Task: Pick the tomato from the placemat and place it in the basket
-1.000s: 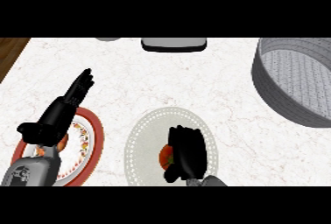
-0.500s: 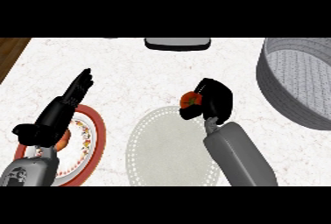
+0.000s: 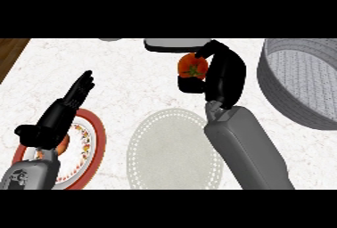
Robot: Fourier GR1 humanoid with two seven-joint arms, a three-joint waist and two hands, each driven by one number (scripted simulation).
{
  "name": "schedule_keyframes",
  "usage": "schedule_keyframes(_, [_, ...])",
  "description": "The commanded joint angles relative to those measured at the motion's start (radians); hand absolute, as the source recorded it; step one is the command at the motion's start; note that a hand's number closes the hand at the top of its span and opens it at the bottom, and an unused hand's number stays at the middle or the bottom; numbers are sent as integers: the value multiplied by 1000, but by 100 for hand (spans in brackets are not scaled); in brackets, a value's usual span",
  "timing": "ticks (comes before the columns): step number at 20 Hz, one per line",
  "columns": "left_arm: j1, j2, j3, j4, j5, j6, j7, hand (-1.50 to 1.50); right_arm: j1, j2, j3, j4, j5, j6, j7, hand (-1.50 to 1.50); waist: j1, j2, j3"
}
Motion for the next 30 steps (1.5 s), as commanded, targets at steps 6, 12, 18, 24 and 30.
schedule_keyframes(6, [-31, 16, 36, 8, 21, -20, 22, 0, -134, -19, -132, -126, 112, 135, 183, 150, -6, 1, 0])
schedule_keyframes(12, [-2, -27, -3, -27, 5, -2, 49, 0, -233, -85, -242, -33, 159, 214, 173, 150, 1, 2, 0])
schedule_keyframes(18, [1, -8, 2, -77, 5, -20, 70, 0, -294, -166, -379, 148, 147, 117, 68, 150, 12, 6, 0])
schedule_keyframes(24, [6, -2, 26, 21, -8, -27, -28, 0, -348, -264, -483, 250, 164, 36, 27, 150, 8, 8, 0])
schedule_keyframes(30, [-58, -5, 42, 47, 5, -28, -1, 0, -355, -359, -572, 373, 135, -66, -60, 150, 5, 8, 0])
